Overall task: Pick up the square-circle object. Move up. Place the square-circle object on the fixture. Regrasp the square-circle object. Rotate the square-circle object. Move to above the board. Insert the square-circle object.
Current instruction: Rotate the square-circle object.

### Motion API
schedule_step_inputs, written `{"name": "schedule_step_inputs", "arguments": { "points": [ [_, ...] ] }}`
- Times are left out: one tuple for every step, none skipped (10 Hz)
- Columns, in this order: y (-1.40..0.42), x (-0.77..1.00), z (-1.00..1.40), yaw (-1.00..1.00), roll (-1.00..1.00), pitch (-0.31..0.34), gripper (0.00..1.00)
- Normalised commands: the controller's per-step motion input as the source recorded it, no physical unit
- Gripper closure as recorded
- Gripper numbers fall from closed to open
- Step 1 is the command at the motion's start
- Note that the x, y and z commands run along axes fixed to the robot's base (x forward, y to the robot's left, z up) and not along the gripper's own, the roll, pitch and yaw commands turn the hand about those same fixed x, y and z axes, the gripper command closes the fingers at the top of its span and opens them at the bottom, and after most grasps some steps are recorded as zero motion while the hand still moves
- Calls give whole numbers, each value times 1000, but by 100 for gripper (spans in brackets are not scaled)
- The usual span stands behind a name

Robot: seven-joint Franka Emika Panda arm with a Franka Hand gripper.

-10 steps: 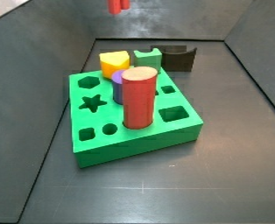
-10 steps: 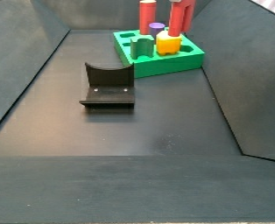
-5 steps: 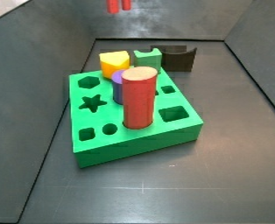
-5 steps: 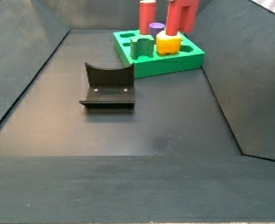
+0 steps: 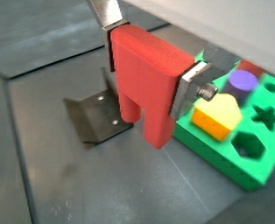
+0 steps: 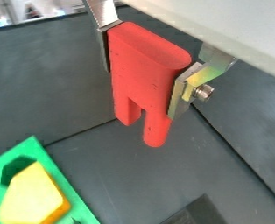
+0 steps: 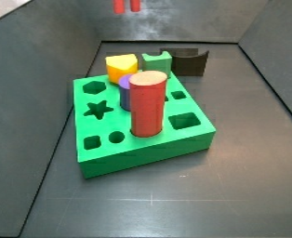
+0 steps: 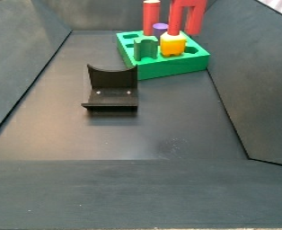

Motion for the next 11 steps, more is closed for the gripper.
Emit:
{"name": "schedule_step_inputs", "arguments": {
  "points": [
    [12, 1, 3, -1000, -128, 63, 100],
    [13, 2, 5, -754, -128, 63, 100],
    [13, 3, 7, -515, -128, 62, 100],
    [13, 4, 9, -296, -127, 61, 100],
    [0, 0, -1000, -174, -327, 60, 100],
    [1, 3, -1000, -139, -325, 52, 100],
    [9, 17, -1000, -94, -279, 5, 100],
    [12, 11, -1000, -73, -230, -20, 100],
    [13, 7, -1000, -54, -183, -57, 100],
    [15, 6, -1000, -51, -176, -67, 100],
    [18, 10, -1000, -48, -173, -68, 100]
  ]
}}
